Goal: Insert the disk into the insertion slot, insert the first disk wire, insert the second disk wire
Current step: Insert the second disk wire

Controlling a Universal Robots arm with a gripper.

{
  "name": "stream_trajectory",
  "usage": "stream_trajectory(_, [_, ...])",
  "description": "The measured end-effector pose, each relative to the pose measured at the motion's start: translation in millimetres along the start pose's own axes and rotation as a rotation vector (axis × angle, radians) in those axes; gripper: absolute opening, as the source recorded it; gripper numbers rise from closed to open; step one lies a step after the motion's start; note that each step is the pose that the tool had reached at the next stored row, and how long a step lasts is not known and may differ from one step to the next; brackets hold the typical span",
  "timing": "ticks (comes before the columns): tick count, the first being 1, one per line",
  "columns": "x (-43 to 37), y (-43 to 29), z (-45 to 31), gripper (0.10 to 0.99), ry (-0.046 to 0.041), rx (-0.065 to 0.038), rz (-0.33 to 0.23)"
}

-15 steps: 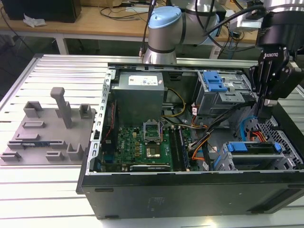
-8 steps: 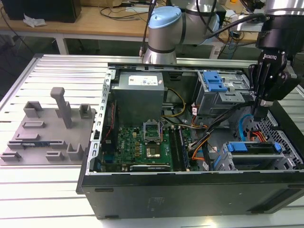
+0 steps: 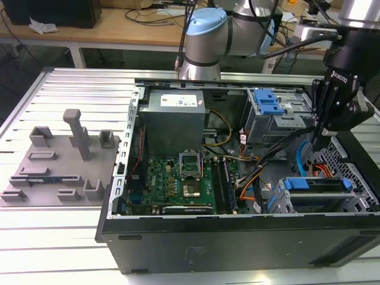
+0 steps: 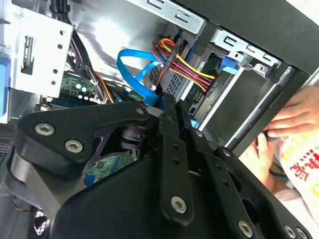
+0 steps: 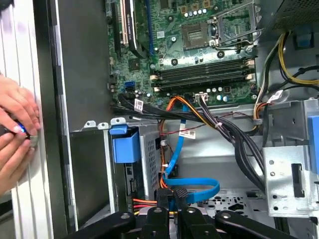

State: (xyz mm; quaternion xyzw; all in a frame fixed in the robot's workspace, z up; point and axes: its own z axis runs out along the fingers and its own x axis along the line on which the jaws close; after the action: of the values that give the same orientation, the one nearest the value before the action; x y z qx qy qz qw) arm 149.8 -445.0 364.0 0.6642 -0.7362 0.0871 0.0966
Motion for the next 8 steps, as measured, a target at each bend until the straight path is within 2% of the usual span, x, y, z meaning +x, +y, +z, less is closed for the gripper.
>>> stream_trajectory(3, [12.0,-1.3,3.2,0.165,-0.0485,-0.004,-0.001])
stream_trajectory(5, [19.6,-2.1,5.2,0.165,-0.0682,-0.006,-0.002])
stream_trajectory(8, [26.8,-2.9,7.1,0.165,-0.0905,-0.006,-0.002])
